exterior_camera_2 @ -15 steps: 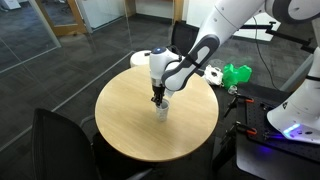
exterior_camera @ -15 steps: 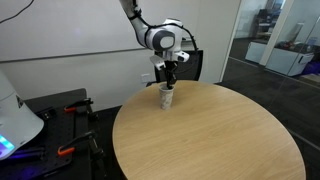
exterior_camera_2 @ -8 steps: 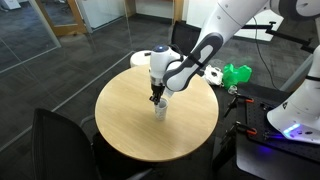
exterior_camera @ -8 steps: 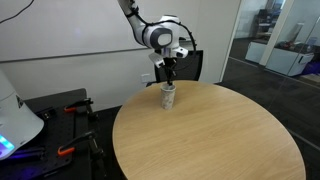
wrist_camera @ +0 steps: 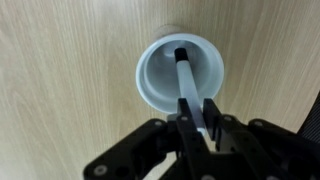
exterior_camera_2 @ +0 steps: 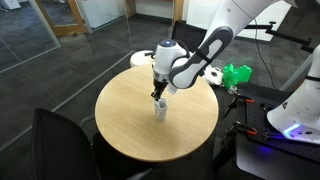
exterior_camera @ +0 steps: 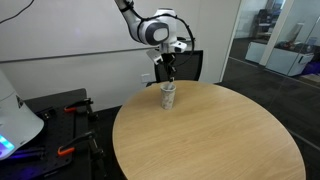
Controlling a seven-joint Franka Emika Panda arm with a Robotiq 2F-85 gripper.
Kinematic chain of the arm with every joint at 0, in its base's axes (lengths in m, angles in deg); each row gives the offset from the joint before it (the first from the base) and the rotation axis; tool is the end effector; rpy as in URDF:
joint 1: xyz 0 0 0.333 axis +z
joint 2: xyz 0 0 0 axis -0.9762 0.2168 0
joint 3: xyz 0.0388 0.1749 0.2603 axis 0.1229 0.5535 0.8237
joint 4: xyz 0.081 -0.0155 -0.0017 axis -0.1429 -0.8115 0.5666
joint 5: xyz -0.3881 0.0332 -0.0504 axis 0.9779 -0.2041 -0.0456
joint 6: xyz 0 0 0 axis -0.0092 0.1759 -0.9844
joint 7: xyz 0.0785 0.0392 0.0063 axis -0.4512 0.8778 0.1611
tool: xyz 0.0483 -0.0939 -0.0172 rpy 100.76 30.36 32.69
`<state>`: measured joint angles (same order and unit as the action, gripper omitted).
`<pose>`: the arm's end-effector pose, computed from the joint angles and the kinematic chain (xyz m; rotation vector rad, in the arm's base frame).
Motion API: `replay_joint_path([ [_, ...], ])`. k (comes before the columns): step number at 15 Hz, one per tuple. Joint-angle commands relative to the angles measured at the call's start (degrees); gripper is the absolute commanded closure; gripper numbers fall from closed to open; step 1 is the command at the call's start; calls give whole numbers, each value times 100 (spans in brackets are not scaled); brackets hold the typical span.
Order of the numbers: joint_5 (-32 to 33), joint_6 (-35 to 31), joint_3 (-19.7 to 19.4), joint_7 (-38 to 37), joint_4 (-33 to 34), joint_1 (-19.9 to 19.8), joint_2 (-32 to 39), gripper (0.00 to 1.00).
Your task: Pick the marker from the cup and put it on the table
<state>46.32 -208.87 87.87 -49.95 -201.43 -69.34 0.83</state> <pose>0.6186 0.0885 0.1669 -3.1006 0.1703 -0.2468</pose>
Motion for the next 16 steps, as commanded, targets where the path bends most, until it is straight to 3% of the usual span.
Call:
replay_joint_path([
  [1, -13, -223, -199, -169, -584, 188, -614, 95],
  [9, 124, -361, -454, -473, -1086, 353, -1488, 95],
  [14, 361, -535, -683, -1105, -1421, 528, -2046, 95],
  [16, 536, -317, -837, -1499, -1447, 597, -2229, 95],
])
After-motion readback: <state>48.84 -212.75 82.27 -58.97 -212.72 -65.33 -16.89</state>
